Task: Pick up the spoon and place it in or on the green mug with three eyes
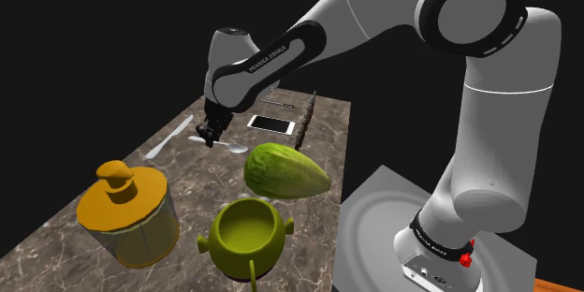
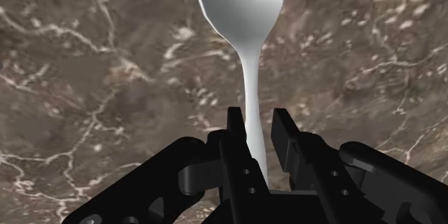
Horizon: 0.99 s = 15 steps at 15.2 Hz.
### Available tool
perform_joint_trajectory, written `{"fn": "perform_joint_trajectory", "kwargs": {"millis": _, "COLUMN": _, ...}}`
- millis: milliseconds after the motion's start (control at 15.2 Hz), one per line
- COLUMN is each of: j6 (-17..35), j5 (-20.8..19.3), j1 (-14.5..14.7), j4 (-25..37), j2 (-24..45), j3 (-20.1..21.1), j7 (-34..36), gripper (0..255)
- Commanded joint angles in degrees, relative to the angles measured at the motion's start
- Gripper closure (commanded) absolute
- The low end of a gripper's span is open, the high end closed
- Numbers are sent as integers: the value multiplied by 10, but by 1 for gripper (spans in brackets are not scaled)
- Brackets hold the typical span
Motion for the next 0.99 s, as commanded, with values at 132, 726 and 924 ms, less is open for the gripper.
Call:
{"fn": "perform_joint_trajectory", "kwargs": {"millis": 132, "j6": -6, "j5": 1, "j1": -1, "j4": 2, "j2": -5, "j3": 1, "j7": 0, "gripper": 255}}
{"fn": "perform_joint_trajectory", "kwargs": {"millis": 726, "j6": -66, "j5": 8, "j1": -4, "j4": 26, "j2": -41, "j3": 4, "j7": 0, "gripper": 255}}
{"fn": "perform_joint_trajectory", "kwargs": {"millis": 924, "j6": -87, "j5": 10, "j1": -5, "j4": 36, "j2": -51, "j3": 5, "j7": 0, "gripper": 255}}
